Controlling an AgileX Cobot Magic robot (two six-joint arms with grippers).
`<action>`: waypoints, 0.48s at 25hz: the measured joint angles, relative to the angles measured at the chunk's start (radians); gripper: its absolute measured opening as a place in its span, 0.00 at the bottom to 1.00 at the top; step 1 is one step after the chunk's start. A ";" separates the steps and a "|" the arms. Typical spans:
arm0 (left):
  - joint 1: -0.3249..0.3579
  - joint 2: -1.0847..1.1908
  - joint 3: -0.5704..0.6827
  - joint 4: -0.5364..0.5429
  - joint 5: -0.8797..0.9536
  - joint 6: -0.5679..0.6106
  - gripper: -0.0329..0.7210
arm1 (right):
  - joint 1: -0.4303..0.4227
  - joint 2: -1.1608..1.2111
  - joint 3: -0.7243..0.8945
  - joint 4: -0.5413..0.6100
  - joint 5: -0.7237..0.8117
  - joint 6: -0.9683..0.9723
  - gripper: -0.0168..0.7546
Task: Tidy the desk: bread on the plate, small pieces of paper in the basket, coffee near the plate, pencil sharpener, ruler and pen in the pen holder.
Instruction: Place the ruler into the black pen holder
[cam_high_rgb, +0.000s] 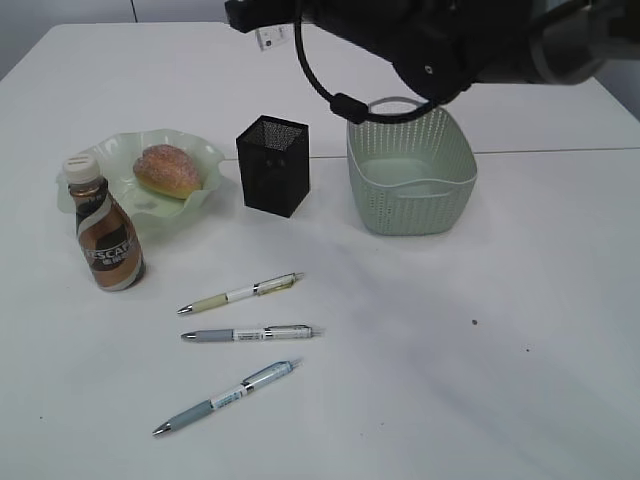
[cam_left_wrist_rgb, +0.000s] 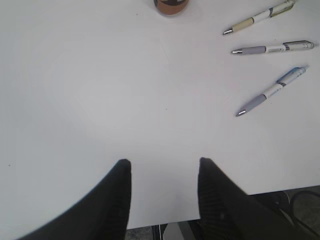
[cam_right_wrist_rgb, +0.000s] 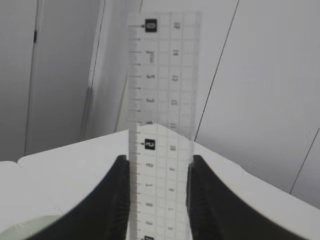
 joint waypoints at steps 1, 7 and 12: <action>0.000 0.000 0.000 0.000 0.000 0.000 0.47 | -0.009 0.000 0.025 0.022 -0.033 0.000 0.31; 0.000 0.000 0.000 0.002 0.000 0.000 0.47 | -0.018 0.056 0.051 0.050 -0.087 -0.007 0.31; 0.000 0.000 0.000 0.002 0.000 0.000 0.47 | -0.026 0.123 0.051 0.142 -0.116 -0.036 0.31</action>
